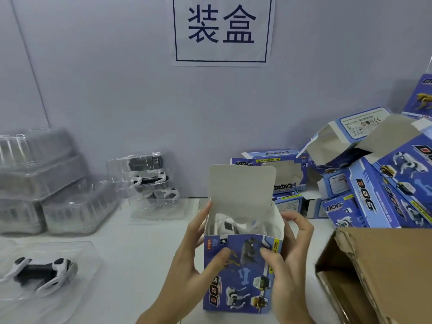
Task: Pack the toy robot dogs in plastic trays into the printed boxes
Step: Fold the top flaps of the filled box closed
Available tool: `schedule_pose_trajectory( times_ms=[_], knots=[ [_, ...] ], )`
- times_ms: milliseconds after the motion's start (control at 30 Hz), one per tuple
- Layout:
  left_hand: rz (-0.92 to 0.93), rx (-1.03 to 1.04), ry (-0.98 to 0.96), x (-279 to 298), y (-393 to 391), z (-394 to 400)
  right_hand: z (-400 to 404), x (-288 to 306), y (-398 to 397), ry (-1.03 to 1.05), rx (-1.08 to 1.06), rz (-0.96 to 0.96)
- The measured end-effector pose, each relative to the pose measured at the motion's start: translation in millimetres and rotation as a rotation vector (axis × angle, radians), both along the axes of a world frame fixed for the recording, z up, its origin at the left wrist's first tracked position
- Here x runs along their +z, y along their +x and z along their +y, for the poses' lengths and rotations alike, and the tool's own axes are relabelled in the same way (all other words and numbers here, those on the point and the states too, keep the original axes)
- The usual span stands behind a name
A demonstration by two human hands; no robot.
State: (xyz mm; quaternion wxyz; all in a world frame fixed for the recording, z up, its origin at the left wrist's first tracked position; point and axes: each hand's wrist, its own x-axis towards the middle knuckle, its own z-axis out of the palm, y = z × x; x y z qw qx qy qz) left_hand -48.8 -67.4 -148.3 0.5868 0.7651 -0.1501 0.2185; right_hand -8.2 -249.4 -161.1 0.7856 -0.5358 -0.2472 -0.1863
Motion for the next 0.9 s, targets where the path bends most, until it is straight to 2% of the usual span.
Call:
schedule_pose_trajectory(
  times_ms=[133,267,467,667,833,900],
  knots=[
    [-0.06,0.01,0.023,1.4,2.2,4.3,0.8,2.0,-4.3,-0.063,-0.044,-0.01],
    [-0.023,-0.052,-0.052,0.5,1.7,7.4,4.2,8.2,-7.9,-0.124,-0.067,-0.048],
    [-0.012,-0.037,-0.073,4.5,-0.4,8.3,5.9,15.4,-7.8,-0.225,-0.16,0.082],
    [-0.13,0.041,-0.007,18.6,6.9,-1.8,4.7,26.7,0.0,-0.303,-0.301,-0.05],
    [-0.222,0.075,-0.062,22.6,11.9,-11.8,3.5,30.4,5.7,-0.293,-0.364,-0.122],
    [-0.213,0.052,-0.113,20.9,8.8,-12.7,4.1,30.8,2.1,-0.215,-0.31,-0.127]
  ],
)
